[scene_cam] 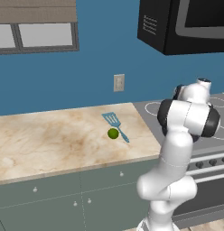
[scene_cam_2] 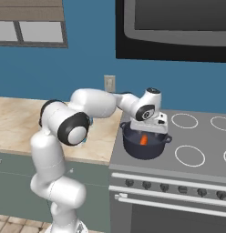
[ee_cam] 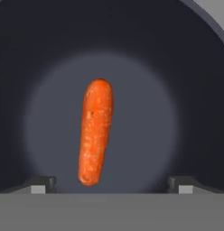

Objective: Put the carrot and lime in the pot. Retrieve the spatula and lightly stir the vegetables in the pot.

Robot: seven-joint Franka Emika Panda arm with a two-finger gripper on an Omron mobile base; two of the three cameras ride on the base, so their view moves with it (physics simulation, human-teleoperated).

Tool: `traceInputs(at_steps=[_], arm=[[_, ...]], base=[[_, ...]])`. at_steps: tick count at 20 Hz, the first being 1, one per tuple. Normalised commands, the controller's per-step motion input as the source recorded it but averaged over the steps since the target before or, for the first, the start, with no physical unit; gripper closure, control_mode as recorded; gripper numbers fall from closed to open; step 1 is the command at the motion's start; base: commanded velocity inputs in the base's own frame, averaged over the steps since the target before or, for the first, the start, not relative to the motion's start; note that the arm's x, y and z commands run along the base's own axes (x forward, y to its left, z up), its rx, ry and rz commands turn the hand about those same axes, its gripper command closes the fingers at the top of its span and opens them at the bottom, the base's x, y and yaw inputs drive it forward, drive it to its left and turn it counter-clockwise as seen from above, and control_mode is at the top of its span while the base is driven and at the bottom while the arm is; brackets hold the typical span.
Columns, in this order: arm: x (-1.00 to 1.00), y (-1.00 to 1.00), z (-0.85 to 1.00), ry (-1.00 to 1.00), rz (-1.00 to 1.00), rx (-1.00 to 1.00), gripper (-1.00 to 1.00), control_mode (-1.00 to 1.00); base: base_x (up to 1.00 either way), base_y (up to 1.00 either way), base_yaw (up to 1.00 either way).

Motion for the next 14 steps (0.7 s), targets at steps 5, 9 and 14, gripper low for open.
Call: traceInputs(at_steps=[5, 9, 14], arm=[[-0.29, 0.04, 0.39, -0.11, 0.00, 0.00, -1.00, -1.00], [-0.43, 0.30, 0.44, -0.14, 0.00, -0.01, -1.00, -1.00], [-0.53, 0.62, 0.38, -0.04, 0.00, -0.03, -1.00, -1.00]], base=[[0.00, 0.00, 0.00], [0.00, 0.00, 0.00], [0.00, 0.00, 0.00]])
